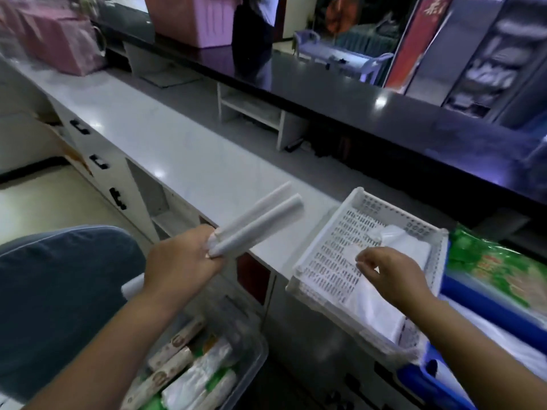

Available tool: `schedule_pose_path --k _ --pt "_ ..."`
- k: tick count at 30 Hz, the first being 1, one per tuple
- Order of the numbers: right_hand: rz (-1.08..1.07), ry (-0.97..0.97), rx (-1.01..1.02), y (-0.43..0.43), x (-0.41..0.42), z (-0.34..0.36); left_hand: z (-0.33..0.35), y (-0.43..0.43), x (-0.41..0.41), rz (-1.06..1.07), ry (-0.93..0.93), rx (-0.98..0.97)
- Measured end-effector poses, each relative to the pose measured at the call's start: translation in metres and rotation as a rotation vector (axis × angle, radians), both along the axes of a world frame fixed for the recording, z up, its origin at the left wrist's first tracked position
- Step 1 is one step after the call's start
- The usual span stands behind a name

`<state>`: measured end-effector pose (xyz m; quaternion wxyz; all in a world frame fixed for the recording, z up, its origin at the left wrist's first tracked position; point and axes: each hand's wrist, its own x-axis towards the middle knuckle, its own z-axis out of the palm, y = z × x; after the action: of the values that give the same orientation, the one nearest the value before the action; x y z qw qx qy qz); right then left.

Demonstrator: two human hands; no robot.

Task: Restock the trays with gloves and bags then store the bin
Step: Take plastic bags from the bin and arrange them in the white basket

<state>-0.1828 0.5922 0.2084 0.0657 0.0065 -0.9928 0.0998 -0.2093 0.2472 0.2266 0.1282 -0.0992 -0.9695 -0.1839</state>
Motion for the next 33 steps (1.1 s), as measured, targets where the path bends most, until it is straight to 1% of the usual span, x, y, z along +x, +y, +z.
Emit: schedule_pose_path --k 2,4,7,9,11,12,14,16,18,22,24,26,27,28,30,31,32,33 --pt "0.009 -0.141 0.053 0.03 -0.005 -0.002 0.013 0.033 -0.009 -0.006 -0.033 0.059" --pt "0.082 -0.247 0.117 0.05 -0.014 -0.008 0.024 0.064 -0.015 -0.033 -0.092 0.121" --pt "0.268 -0.277 0.207 0.074 -0.032 -0.02 0.035 0.117 -0.029 -0.077 -0.199 0.169" --pt "0.391 -0.317 0.286 0.089 -0.041 -0.029 0.036 0.151 -0.039 -0.096 -0.271 0.16" --pt "0.431 -0.381 0.325 0.102 -0.048 -0.032 0.033 0.182 -0.049 -0.11 -0.322 0.129" --pt "0.452 -0.369 0.344 0.108 -0.05 -0.033 0.031 0.195 -0.055 -0.117 -0.344 0.121" --pt "0.523 -0.275 0.404 0.117 -0.054 -0.036 0.023 0.22 -0.067 -0.13 -0.408 0.13" --pt "0.533 -0.17 0.453 0.124 -0.055 -0.037 0.015 0.242 -0.08 -0.141 -0.474 0.132" --pt "0.549 -0.105 0.451 0.13 -0.054 -0.036 0.005 0.261 -0.092 -0.138 -0.518 0.12" --pt "0.538 -0.057 0.407 0.142 -0.047 -0.037 -0.019 0.285 -0.101 -0.107 -0.62 0.127" --pt "0.489 -0.099 0.384 0.145 -0.046 -0.038 -0.033 0.288 -0.1 -0.114 -0.663 0.138" --pt "0.444 -0.134 0.36 0.145 -0.045 -0.04 -0.043 0.291 -0.098 -0.115 -0.651 0.128" --pt "0.428 -0.143 0.331 0.144 -0.044 -0.041 -0.045 0.292 -0.096 -0.113 -0.615 0.099" --pt "0.417 -0.144 0.304 0.142 -0.044 -0.042 -0.046 0.292 -0.094 -0.116 -0.546 0.02" --pt "0.405 -0.156 0.293 0.137 -0.044 -0.043 -0.049 0.295 -0.087 -0.177 -0.324 -0.243" --pt "0.406 -0.164 0.305 0.135 -0.045 -0.044 -0.052 0.295 -0.085 -0.224 -0.204 -0.344" --pt "0.41 -0.165 0.318 0.133 -0.046 -0.045 -0.053 0.295 -0.083 -0.266 -0.143 -0.399" --pt "0.414 -0.165 0.334 0.131 -0.048 -0.047 -0.053 0.294 -0.083 -0.288 -0.094 -0.414"
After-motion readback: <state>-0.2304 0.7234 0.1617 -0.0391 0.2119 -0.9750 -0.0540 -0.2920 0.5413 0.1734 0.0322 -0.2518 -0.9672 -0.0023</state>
